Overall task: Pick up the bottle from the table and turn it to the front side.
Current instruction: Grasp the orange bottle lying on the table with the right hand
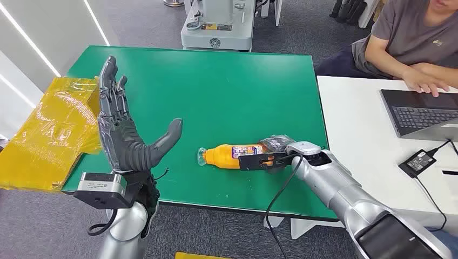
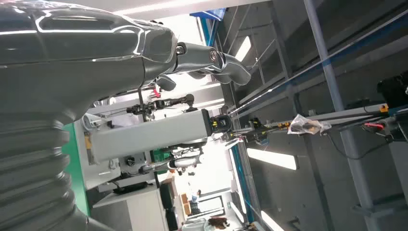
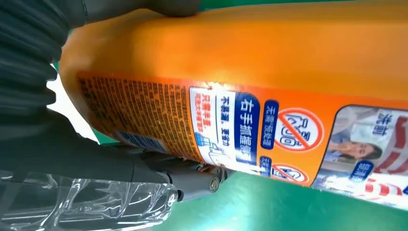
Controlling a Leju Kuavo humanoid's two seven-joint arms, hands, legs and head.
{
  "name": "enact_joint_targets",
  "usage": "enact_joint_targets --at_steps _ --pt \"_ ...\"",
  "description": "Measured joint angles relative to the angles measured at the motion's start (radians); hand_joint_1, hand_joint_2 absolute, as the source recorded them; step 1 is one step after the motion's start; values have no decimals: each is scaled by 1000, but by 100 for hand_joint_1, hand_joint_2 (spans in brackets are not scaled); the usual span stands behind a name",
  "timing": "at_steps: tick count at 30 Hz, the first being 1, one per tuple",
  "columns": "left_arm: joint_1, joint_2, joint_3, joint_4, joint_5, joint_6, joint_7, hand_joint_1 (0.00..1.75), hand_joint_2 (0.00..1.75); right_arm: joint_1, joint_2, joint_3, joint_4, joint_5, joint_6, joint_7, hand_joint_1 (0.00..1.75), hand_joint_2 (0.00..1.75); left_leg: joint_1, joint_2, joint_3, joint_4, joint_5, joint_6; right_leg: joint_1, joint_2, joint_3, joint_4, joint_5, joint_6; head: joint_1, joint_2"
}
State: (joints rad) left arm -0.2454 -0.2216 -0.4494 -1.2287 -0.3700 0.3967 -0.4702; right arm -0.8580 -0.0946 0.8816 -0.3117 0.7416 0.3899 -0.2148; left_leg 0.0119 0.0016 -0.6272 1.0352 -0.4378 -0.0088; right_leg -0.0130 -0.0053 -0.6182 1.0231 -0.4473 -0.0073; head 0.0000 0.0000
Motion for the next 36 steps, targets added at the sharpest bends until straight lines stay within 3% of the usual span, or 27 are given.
enact_joint_targets --at_steps 7,14,24,30,36 --pt "10 4 0 0 2 8 -4 0 175 6 0 5 -2 2 -65 -42 175 175 0 0 0 0 0 0 0 0 0 0 0 0 0 0" --pt "35 13 1 -8 2 21 -21 0 175 24 15 -15 -30 -28 -337 -71 175 175 0 0 0 0 0 0 0 0 0 0 0 0 0 0" --pt "35 14 4 -17 0 36 -27 0 175 88 102 -153 -103 -128 -710 -51 175 175 0 0 0 0 0 0 0 0 0 0 0 0 0 0" --pt "34 12 5 -15 22 50 -57 0 175 171 141 -288 -207 -227 -992 -231 175 175 0 -1 0 0 0 0 0 -1 0 0 0 0 0 0" --pt "21 2 6 0 71 61 -90 0 175 273 173 -389 -340 -317 -1070 -381 175 175 0 0 0 -1 0 0 0 -1 0 0 0 0 0 0"
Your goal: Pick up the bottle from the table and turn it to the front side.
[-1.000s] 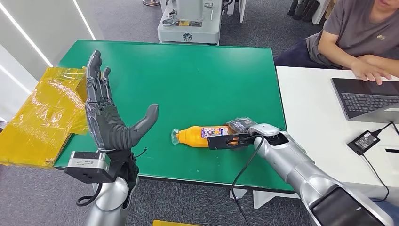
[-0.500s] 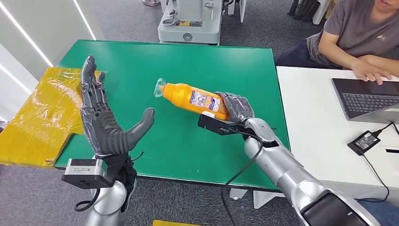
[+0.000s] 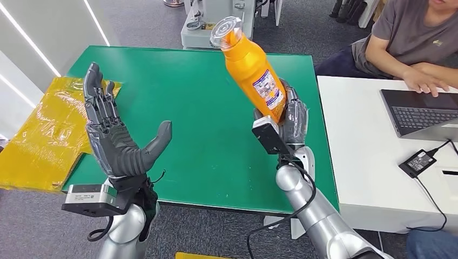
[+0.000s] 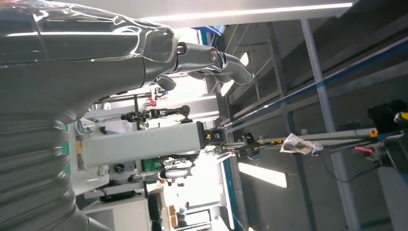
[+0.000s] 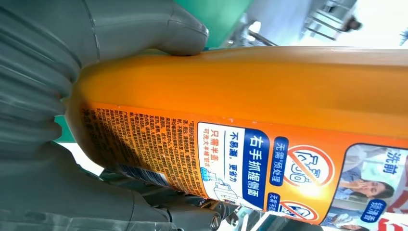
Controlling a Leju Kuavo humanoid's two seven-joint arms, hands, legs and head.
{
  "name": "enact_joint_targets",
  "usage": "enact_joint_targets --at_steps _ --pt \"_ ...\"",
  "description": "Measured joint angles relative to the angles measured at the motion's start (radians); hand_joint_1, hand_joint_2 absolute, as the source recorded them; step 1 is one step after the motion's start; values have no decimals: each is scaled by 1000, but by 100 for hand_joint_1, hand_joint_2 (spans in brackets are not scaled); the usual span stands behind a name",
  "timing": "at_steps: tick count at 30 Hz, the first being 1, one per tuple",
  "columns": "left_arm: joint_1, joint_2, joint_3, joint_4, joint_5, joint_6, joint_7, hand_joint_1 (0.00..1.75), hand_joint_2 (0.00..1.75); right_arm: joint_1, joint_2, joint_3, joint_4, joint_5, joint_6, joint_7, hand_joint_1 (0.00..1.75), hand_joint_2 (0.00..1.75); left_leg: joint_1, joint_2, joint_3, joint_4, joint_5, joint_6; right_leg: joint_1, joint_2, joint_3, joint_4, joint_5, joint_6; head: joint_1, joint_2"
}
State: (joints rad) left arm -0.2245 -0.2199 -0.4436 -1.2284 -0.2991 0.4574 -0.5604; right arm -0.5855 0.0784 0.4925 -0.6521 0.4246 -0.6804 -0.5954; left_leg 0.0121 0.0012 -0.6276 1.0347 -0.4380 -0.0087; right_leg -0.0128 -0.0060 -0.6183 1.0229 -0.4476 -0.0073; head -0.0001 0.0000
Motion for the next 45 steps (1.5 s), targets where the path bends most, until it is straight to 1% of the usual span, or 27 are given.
enact_joint_targets --at_steps 3,7,13,17,23,30,35,45 --pt "-6 -6 0 7 30 0 -24 0 175 58 13 -23 -79 -12 0 -35 175 175 0 0 0 0 0 0 0 0 0 0 0 0 0 0" --pt "-9 -11 0 11 68 -37 -39 0 175 119 21 -26 -169 -3 39 -28 175 175 0 0 0 0 0 0 0 0 0 0 0 0 0 0" --pt "-9 -17 0 13 123 -109 -67 0 175 169 21 -12 -237 49 110 -13 175 175 0 0 0 0 0 0 0 0 0 0 0 0 0 0" --pt "-9 -23 -3 13 146 -168 -54 0 175 183 21 -2 -261 86 146 -13 175 175 0 0 0 0 0 0 0 0 0 0 0 0 0 0" --pt "-9 -29 -9 21 178 -275 -25 0 175 190 19 16 -276 129 205 -29 175 175 0 0 0 0 0 0 0 0 0 0 0 0 0 0" --pt "-10 -29 -11 34 170 -320 -8 0 175 191 17 22 -283 132 231 -58 175 175 0 0 0 0 0 0 0 0 0 0 0 0 0 0" --pt "-10 -32 -11 40 164 -331 24 0 175 191 16 23 -277 121 247 -58 175 175 0 0 0 0 0 0 0 0 0 0 0 0 0 0" --pt "-8 -37 -10 43 140 -323 35 0 175 191 13 47 -204 136 318 -50 175 175 0 0 0 0 0 0 0 0 0 0 0 0 0 0"
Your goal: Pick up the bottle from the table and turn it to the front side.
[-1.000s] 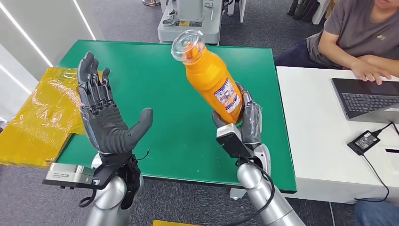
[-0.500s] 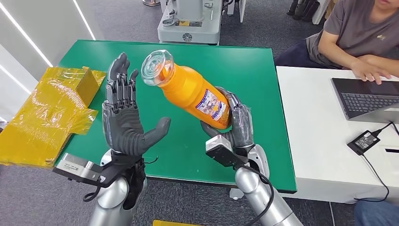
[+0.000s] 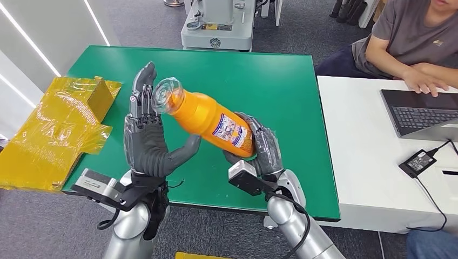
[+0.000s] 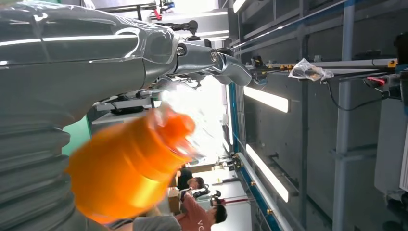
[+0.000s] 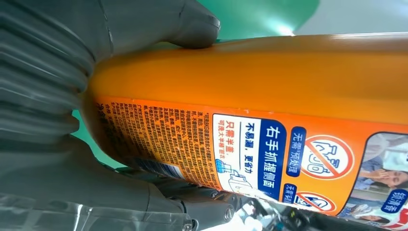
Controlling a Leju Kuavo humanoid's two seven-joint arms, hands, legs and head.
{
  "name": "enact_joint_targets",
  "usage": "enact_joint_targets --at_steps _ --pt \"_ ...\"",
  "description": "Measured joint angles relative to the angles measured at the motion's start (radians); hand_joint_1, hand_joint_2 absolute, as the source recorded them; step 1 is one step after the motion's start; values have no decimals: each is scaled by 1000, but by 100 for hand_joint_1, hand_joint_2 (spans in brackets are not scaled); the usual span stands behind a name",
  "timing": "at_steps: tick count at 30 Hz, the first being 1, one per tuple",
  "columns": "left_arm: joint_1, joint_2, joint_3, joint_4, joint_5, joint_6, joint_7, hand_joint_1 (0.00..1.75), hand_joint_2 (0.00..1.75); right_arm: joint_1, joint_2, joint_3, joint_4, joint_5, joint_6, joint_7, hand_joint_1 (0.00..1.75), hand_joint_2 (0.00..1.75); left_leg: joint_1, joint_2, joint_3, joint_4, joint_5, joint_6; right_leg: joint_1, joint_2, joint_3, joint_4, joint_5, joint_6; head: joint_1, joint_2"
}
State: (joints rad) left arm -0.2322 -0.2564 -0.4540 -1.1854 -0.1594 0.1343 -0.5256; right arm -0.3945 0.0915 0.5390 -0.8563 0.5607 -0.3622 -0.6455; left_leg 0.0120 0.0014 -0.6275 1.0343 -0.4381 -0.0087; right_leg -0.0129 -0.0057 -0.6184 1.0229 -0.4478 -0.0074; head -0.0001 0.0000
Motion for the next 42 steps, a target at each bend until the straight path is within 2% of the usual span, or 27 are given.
enact_joint_targets --at_steps 13,26,34,36,42 --pt "6 9 6 0 3 -5 -2 0 175 0 -9 8 22 52 39 12 175 175 0 0 0 0 0 0 0 0 0 0 0 0 0 0" --pt "-3 9 6 2 21 -9 -8 0 175 16 -9 4 -21 24 -68 -48 175 175 0 0 0 0 0 0 0 0 0 0 0 0 0 0" --pt "-18 8 6 19 33 -4 -8 0 175 28 -10 12 -63 -26 -106 -53 175 175 0 0 0 0 0 0 0 0 0 0 0 0 0 0" --pt "-19 7 6 22 32 -4 -8 0 175 29 -10 15 -64 -29 -97 -53 175 175 0 0 0 0 0 0 0 0 0 0 0 0 0 0" --pt "-17 8 5 24 2 -31 -1 0 175 28 -13 17 -41 -35 21 -38 175 175 0 0 0 0 0 0 0 0 0 0 0 0 0 0"
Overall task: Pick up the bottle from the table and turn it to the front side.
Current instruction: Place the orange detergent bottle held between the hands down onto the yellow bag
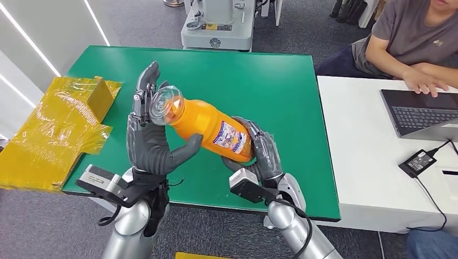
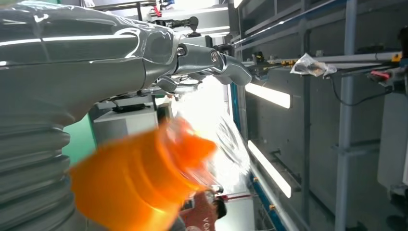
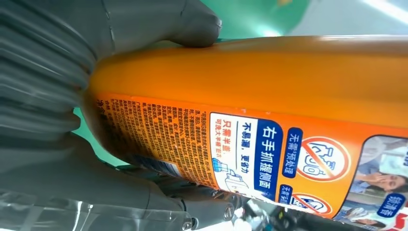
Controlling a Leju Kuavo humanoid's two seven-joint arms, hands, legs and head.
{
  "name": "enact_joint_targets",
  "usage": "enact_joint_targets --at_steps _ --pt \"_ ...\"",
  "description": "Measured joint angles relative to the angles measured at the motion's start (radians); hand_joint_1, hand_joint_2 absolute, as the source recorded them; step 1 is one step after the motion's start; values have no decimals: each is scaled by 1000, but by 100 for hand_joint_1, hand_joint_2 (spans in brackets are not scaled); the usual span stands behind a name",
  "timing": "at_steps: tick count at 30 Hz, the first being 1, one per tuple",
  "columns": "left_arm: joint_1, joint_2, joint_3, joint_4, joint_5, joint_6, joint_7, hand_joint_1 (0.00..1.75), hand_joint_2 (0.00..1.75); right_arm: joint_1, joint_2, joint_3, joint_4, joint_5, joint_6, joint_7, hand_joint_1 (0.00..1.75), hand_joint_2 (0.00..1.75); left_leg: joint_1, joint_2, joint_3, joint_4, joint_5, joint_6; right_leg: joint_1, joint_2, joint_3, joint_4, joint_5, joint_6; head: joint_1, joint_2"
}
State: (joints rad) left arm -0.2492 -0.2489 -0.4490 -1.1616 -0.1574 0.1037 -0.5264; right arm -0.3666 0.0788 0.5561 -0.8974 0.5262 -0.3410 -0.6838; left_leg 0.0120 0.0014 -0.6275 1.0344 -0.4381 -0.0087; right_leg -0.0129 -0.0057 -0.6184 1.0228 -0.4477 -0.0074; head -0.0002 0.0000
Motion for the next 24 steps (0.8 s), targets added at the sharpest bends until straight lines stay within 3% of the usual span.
enact_joint_targets --at_steps 11,24 --pt "2 -1 -4 0 -26 -183 2 0 175 -34 1 -1 55 32 169 -2 175 175 0 0 0 0 0 0 0 0 0 0 0 0 0 0" --pt "-19 -13 -5 29 -35 -250 -2 0 175 -80 25 25 61 8 145 -17 175 175 0 0 0 0 0 0 0 0 0 0 0 0 0 0"
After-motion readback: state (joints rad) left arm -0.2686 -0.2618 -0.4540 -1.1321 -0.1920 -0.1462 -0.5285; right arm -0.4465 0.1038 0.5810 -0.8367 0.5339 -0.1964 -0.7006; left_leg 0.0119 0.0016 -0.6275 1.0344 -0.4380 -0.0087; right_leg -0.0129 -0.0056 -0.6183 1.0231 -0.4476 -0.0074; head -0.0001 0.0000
